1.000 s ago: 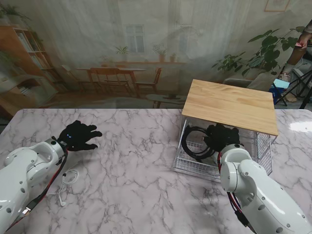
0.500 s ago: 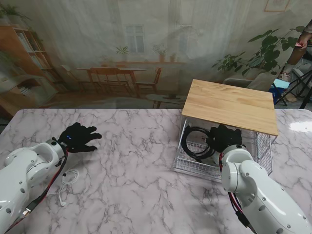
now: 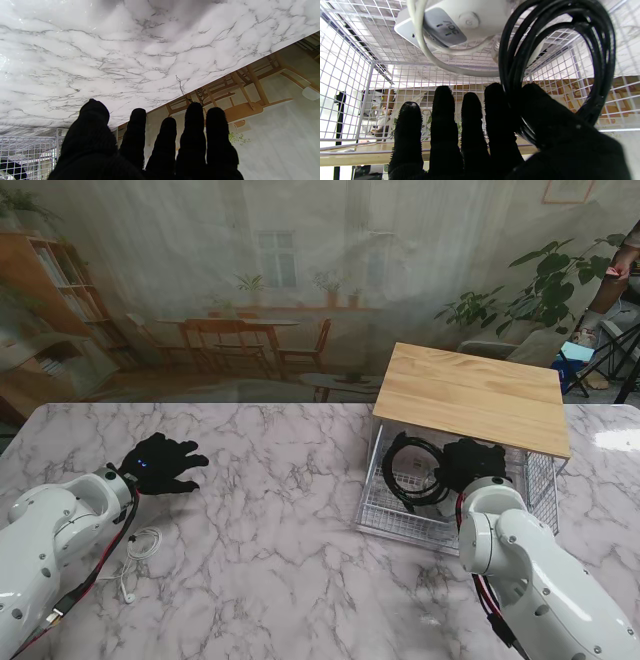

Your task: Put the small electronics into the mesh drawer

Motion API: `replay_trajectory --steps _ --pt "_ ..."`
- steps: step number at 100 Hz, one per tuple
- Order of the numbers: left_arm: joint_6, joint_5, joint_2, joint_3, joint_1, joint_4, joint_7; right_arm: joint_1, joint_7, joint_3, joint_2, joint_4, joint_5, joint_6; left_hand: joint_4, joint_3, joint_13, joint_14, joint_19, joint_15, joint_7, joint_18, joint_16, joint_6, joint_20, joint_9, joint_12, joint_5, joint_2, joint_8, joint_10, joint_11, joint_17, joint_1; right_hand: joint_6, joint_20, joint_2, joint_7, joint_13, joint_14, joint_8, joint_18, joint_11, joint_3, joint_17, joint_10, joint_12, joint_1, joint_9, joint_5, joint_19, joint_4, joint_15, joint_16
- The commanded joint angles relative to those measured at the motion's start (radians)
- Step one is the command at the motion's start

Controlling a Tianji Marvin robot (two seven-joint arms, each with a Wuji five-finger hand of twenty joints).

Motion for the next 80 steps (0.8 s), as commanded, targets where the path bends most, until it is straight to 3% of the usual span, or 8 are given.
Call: replay_trajectory --steps 1,6,11,22,25,33,52,80 --pt "-0.001 -0.002 -0.001 0.004 -0.003 0.002 -0.018 -0.001 0.004 -0.002 0.003 -0.009 -0.005 0.009 0.011 -0.011 -0.018 0.016 -0.025 -0.021 -0.012 0.031 -0.014 0.020 -0.004 -0.041 -0.012 -0.018 0.042 -0.005 0.016 -0.004 -0.017 -0.002 -0.083 -0.011 -0.005 0.146 0.018 0.019 0.051 0.010 0.023 0.152 0.006 0.011 0.016 0.049 0.025 0.080 0.017 0.022 0.085 0.013" --pt "-0.002 -0.002 -0.001 0.004 -0.003 0.002 -0.020 0.006 0.019 -0.006 0.004 -0.007 -0.005 0.017 0.011 -0.012 -0.018 0.016 -0.026 -0.021 -0.013 0.032 -0.014 0.020 -0.005 -0.040 -0.012 -0.018 0.043 -0.005 0.016 -0.003 -0.019 -0.003 -0.089 -0.011 -0.009 0.140 0.025 0.020 0.046 0.013 0.017 0.166 0.004 0.011 0.015 0.033 0.036 0.083 0.016 0.020 0.083 0.012" --pt "-0.002 -0.002 0.000 0.004 -0.003 0.002 -0.023 0.016 0.039 -0.014 0.007 -0.001 -0.003 0.031 0.011 -0.012 -0.020 0.016 -0.027 -0.022 -0.013 0.033 -0.015 0.020 -0.005 -0.040 -0.012 -0.018 0.043 -0.005 0.016 -0.003 -0.019 -0.004 -0.107 -0.018 0.042 0.088 0.006 0.016 0.013 0.010 -0.028 0.088 -0.007 0.013 -0.002 0.011 0.018 0.053 0.002 0.024 0.037 -0.008" --pt "-0.001 -0.004 -0.001 0.004 -0.002 0.002 -0.026 0.038 0.111 -0.030 0.016 0.017 -0.024 0.047 0.011 -0.012 -0.021 0.016 -0.028 -0.024 -0.013 0.032 -0.015 0.020 -0.005 -0.040 -0.012 -0.017 0.043 -0.004 0.015 -0.005 -0.020 -0.004 -0.035 -0.023 0.199 -0.311 -0.076 0.004 -0.212 0.009 -0.105 -0.113 -0.045 0.002 -0.054 -0.095 -0.089 -0.099 -0.033 0.096 -0.047 -0.037" --pt "0.000 -0.004 -0.001 0.004 -0.002 0.003 -0.025 0.044 0.110 -0.037 0.016 0.027 -0.023 0.052 0.012 -0.011 -0.021 0.016 -0.028 -0.024 -0.013 0.032 -0.015 0.020 -0.006 -0.039 -0.012 -0.017 0.043 -0.004 0.015 -0.004 -0.020 -0.003 -0.021 -0.019 0.218 -0.428 -0.088 0.003 -0.165 0.010 -0.116 -0.151 -0.050 0.003 -0.074 -0.126 -0.119 -0.117 -0.039 0.132 -0.057 -0.037" --pt "0.002 -0.005 -0.001 0.004 0.000 0.003 -0.028 0.054 0.116 -0.049 0.018 0.043 -0.019 0.062 0.011 -0.012 -0.022 0.017 -0.029 -0.024 -0.013 0.031 -0.015 0.020 -0.006 -0.040 -0.011 -0.017 0.043 -0.004 0.015 -0.004 -0.021 -0.004 0.001 -0.019 0.221 -0.567 -0.113 0.001 -0.199 0.009 -0.153 -0.221 -0.059 0.012 -0.112 -0.144 -0.173 -0.189 -0.050 0.136 -0.079 -0.045" --pt "0.003 -0.004 0.000 0.006 0.001 0.004 -0.032 0.046 0.087 -0.047 0.015 0.045 0.002 0.064 0.011 -0.012 -0.028 0.017 -0.031 -0.027 -0.014 0.032 -0.017 0.019 -0.007 -0.041 -0.011 -0.018 0.044 -0.004 0.014 -0.005 -0.024 -0.004 0.026 -0.025 0.232 -0.688 -0.181 0.008 -0.248 0.007 -0.201 -0.323 -0.086 0.020 -0.177 -0.177 -0.276 -0.300 -0.078 0.138 -0.152 -0.084" --pt "-0.012 -0.010 0.002 -0.004 0.006 -0.001 -0.067 -0.047 0.007 0.024 0.003 -0.053 0.033 -0.020 0.011 -0.011 -0.045 0.013 -0.044 -0.043 -0.033 -0.001 -0.031 0.025 -0.014 -0.084 -0.035 -0.039 0.031 -0.014 0.026 -0.035 -0.023 0.001 -0.017 -0.028 0.230 -0.672 -0.203 0.003 -0.233 0.002 -0.212 -0.370 -0.101 0.008 -0.191 -0.178 -0.290 -0.314 -0.095 0.144 -0.198 -0.108"
